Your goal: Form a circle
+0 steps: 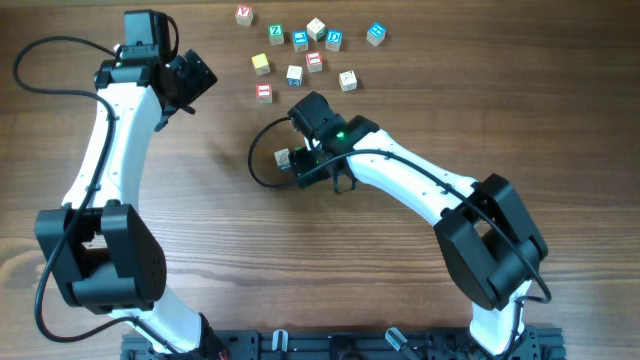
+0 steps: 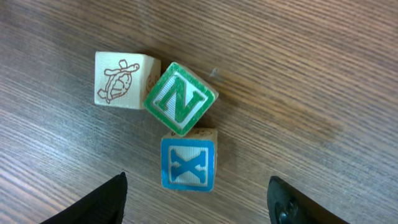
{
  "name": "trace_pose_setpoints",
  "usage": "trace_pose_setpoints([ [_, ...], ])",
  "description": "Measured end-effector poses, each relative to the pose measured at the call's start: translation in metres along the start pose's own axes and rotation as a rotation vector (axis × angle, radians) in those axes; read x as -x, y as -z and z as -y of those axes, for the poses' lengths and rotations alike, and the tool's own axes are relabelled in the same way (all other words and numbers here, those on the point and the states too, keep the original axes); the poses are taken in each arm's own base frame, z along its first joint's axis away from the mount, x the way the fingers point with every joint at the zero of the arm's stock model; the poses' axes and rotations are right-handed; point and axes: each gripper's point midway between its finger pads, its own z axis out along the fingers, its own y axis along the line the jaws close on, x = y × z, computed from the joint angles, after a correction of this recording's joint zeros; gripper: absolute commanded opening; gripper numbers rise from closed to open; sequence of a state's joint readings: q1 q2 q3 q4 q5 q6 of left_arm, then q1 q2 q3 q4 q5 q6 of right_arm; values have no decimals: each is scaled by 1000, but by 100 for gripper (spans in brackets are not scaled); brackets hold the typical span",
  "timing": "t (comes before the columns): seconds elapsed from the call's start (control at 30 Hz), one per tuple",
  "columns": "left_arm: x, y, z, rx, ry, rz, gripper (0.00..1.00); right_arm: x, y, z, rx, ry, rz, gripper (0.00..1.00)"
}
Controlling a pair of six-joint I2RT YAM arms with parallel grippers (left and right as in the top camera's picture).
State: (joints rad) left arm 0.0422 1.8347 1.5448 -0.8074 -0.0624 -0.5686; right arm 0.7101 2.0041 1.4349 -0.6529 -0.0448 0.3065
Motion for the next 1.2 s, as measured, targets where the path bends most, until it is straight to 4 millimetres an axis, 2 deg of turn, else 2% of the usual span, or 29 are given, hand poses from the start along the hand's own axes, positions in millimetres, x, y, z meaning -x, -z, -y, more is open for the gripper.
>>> trace_pose_setpoints([
  [0.13, 0, 0, 0, 0, 0, 0, 100, -3, -7, -1, 11, -11, -15, 65],
  [0.3, 0, 0, 0, 0, 0, 0, 100, -5, -9, -6, 36, -21, -25, 68],
  [0.47, 0, 0, 0, 0, 0, 0, 100, 1, -9, -8, 45, -38, -5, 65],
  [0.57, 0, 0, 0, 0, 0, 0, 100, 0, -9, -8, 44, -65, -7, 50],
  [0.67, 0, 0, 0, 0, 0, 0, 100, -6, -6, -6, 30, -89, -44, 47],
  [0.73, 0, 0, 0, 0, 0, 0, 100, 4, 3, -9, 36, -99, -29, 44],
  [0.8, 0, 0, 0, 0, 0, 0, 100, 19, 14, -15, 51, -112, 2, 22],
  [0.9, 0, 0, 0, 0, 0, 0, 100, 23, 18, -22, 86, -158, 2, 5],
  [1.07, 0, 0, 0, 0, 0, 0, 100, 22, 16, -35, 127, -224, 3, 4],
  [1.2, 0, 0, 0, 1, 0, 0, 100, 13, 5, -49, 132, -233, 6, 4],
])
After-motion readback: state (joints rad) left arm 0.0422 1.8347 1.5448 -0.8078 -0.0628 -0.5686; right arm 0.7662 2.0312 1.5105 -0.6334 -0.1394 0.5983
